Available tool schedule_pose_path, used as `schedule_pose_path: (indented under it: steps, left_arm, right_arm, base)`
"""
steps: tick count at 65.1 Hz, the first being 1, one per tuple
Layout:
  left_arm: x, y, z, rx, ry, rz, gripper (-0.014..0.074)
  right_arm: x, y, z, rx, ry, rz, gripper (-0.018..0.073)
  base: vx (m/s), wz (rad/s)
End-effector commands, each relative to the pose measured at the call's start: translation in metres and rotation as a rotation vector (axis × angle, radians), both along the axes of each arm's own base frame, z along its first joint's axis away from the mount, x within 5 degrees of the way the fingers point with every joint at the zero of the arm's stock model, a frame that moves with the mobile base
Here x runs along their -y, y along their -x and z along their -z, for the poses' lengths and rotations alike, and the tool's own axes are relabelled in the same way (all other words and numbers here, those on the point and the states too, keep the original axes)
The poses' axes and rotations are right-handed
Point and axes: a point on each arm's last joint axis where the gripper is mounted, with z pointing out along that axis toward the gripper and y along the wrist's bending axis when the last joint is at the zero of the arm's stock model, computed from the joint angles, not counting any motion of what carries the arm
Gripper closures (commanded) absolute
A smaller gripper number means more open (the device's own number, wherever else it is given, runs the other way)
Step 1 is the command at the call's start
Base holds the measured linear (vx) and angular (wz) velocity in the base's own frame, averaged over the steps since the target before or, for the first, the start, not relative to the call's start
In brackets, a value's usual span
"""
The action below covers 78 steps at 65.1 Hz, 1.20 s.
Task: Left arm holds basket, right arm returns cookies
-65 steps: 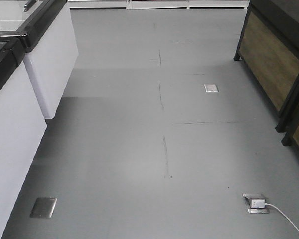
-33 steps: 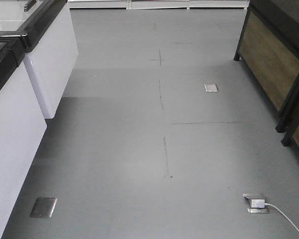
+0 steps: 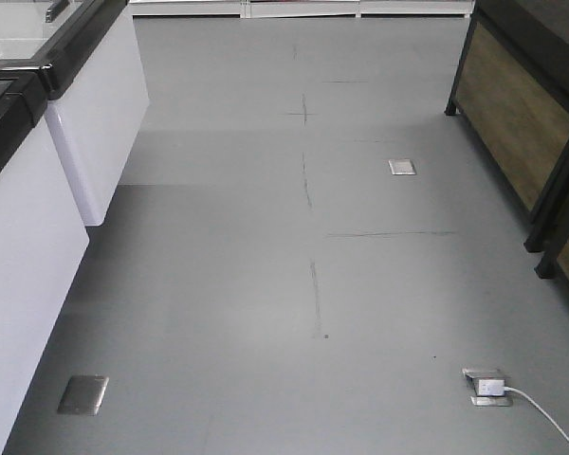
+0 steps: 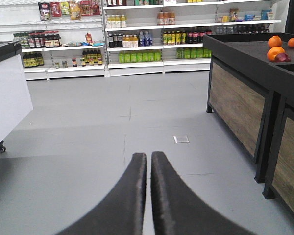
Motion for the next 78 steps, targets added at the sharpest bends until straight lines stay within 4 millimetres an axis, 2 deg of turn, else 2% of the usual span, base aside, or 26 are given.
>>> schedule_pose_path:
  steps: [1,16,30,51,78]
  left_arm:
    - [0.015,-0.003,-0.05,0.183,-0.165,0.081,0.0601]
    - [0.033,-0.017,-0.059,0.221,-0.166,0.17,0.0601]
    - [0.062,-0.035,-0.058,0.23,-0.143,0.346,0.0601]
    - [0.117,-0.056,-0.06,0.271,-0.13,0.619,0.0601]
    - [0.191,-0.067,-0.064,0.346,-0.097,0.925,0.0601]
  right_arm:
    - [0.0,0.0,-0.001,0.064,0.017,-0.002,0.0569]
    - [0.0,0.0,-0.001,0.064,0.017,-0.002,0.0569]
    - [0.0,0.0,-0.001,0.064,0.017,-0.002,0.0569]
    - [0.0,0.0,-0.001,0.064,0.017,-0.002,0.0569]
    - [0.0,0.0,-0.001,0.064,0.017,-0.002,0.0569]
  base:
    - [0.0,0.0]
    - [0.0,0.0]
    - [0.0,0.0]
    - [0.0,0.0]
    - [0.0,0.0]
